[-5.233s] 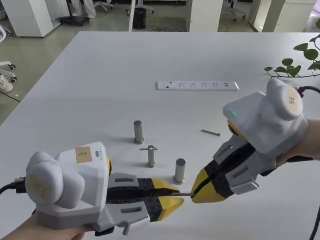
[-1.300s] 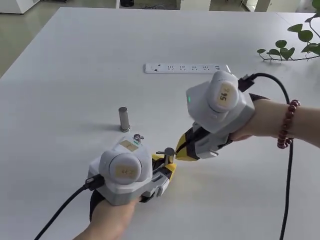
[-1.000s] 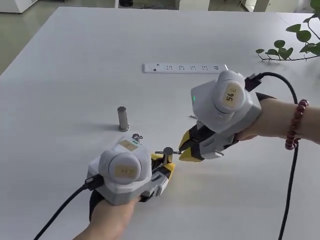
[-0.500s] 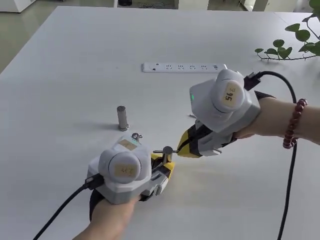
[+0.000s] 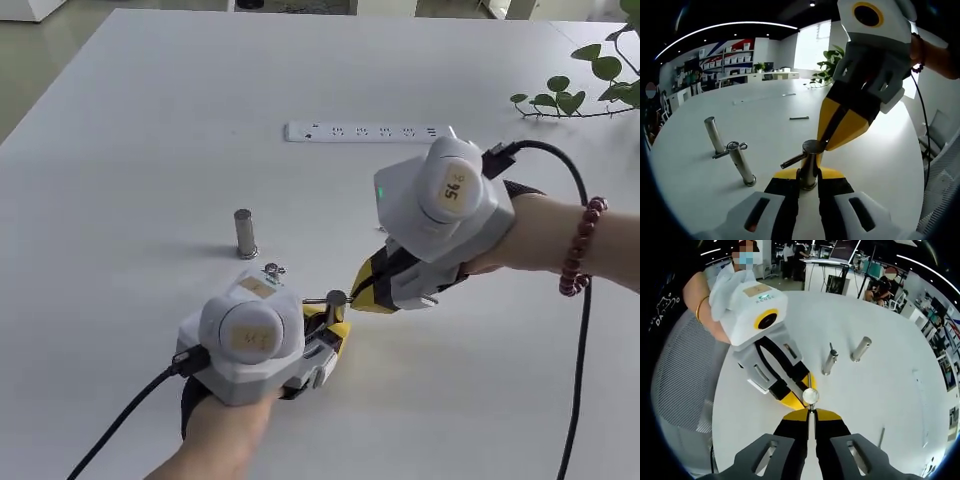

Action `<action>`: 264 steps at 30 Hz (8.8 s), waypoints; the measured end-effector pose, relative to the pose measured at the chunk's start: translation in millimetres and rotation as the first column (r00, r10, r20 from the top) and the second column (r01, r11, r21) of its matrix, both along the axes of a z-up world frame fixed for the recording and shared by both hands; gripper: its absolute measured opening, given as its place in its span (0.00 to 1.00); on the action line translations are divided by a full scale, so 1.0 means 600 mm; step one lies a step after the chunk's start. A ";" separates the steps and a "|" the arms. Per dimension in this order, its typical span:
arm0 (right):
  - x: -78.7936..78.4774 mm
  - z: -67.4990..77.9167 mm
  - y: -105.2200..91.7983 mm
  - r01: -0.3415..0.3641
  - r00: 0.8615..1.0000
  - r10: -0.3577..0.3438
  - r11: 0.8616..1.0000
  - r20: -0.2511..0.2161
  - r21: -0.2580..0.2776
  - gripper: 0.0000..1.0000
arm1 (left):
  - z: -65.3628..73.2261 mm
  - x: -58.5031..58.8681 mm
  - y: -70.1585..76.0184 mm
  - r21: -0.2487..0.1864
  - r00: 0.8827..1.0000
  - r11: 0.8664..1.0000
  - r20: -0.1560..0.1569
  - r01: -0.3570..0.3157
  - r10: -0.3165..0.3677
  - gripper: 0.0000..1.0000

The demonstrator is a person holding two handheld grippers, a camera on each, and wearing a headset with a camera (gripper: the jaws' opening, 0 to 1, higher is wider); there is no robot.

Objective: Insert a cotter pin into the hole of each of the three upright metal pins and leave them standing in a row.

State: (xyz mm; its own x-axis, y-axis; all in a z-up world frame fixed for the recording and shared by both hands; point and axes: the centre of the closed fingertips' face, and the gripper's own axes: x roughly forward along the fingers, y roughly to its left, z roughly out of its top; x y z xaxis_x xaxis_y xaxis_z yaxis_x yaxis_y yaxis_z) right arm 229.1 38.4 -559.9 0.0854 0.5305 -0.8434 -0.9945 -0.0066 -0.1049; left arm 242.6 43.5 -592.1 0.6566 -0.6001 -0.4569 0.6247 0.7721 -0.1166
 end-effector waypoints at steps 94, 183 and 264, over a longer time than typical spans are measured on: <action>0.071 -0.007 0.030 0.064 0.996 -0.051 0.983 -0.075 0.175 0.08 | -0.002 0.069 -0.005 -0.016 0.994 0.994 -0.015 -0.110 0.110 0.13; 0.159 0.048 0.159 0.373 0.927 -0.348 0.837 -0.137 0.400 0.34 | 0.106 -0.050 0.119 -0.036 0.986 0.986 0.035 -0.161 0.162 0.85; 0.192 -0.001 0.087 0.347 0.934 -0.354 0.872 -0.044 0.346 0.08 | 0.120 -0.051 0.134 -0.063 0.989 0.991 0.083 -0.120 0.125 0.99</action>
